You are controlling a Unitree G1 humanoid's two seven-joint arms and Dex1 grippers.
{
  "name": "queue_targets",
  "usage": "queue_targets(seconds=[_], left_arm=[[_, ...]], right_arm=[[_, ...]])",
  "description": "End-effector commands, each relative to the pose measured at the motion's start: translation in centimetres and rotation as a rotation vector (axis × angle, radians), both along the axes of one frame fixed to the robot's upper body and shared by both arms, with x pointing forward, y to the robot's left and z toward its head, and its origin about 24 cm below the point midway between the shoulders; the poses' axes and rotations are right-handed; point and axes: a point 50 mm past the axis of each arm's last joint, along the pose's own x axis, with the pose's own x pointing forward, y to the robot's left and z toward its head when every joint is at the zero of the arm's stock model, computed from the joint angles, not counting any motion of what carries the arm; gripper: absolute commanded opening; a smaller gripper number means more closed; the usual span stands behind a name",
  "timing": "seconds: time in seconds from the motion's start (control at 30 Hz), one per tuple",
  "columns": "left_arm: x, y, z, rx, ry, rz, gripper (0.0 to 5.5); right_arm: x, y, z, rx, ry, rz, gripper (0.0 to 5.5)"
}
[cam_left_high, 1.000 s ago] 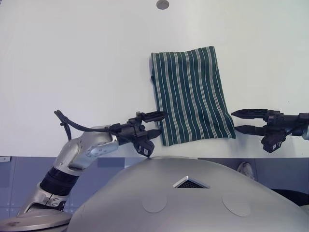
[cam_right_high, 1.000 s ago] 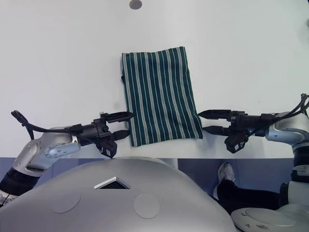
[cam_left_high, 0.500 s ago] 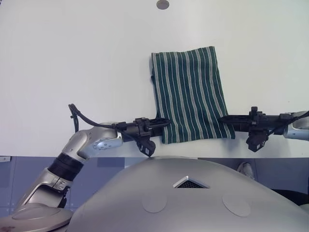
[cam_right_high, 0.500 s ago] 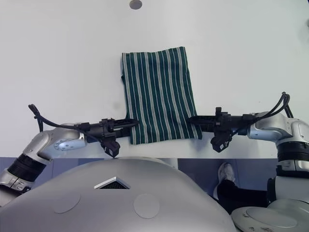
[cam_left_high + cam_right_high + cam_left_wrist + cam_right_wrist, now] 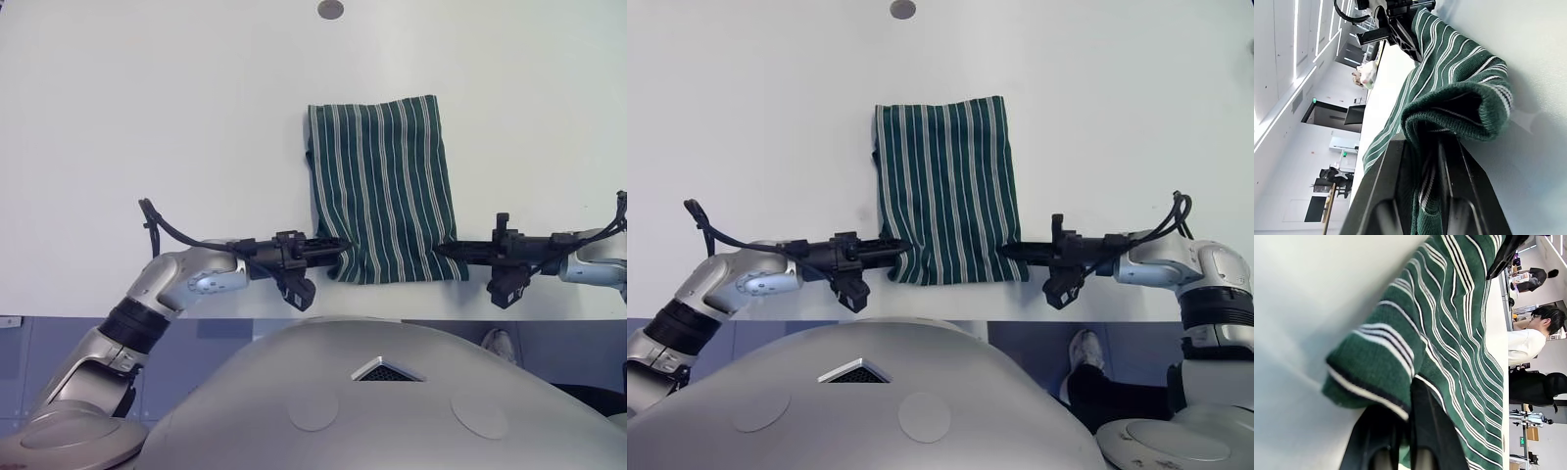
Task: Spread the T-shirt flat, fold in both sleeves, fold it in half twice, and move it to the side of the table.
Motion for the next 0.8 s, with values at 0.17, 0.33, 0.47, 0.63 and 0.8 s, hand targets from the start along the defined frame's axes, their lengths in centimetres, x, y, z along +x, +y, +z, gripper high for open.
queue_targets(seconds=[0.17,0.33,0.47,0.63,0.8], left_arm=[[-2.5,3.8,-1.2,0.446,0.399,-0.264,0.09],[-0.5,-0.3,4.9,0.346,0.691,-0.283,0.05],[1.1,1.0,9.5,0.29,0.98,-0.235,0.05],[3.1,3.3,11.8,0.221,1.125,-0.169,0.05],[4.4,3.4,10.3,0.189,1.139,-0.112,0.05]], right_arm=[[0.4,1.7,4.0,-0.211,0.237,0.051,0.04],[-0.5,3.6,7.0,-0.221,0.708,-0.07,0.04],[0.4,2.8,7.9,-0.236,0.922,-0.193,0.04],[1.7,2.7,8.5,-0.158,1.012,-0.295,0.04],[4.2,3.9,9.0,0.023,1.062,-0.379,0.04]])
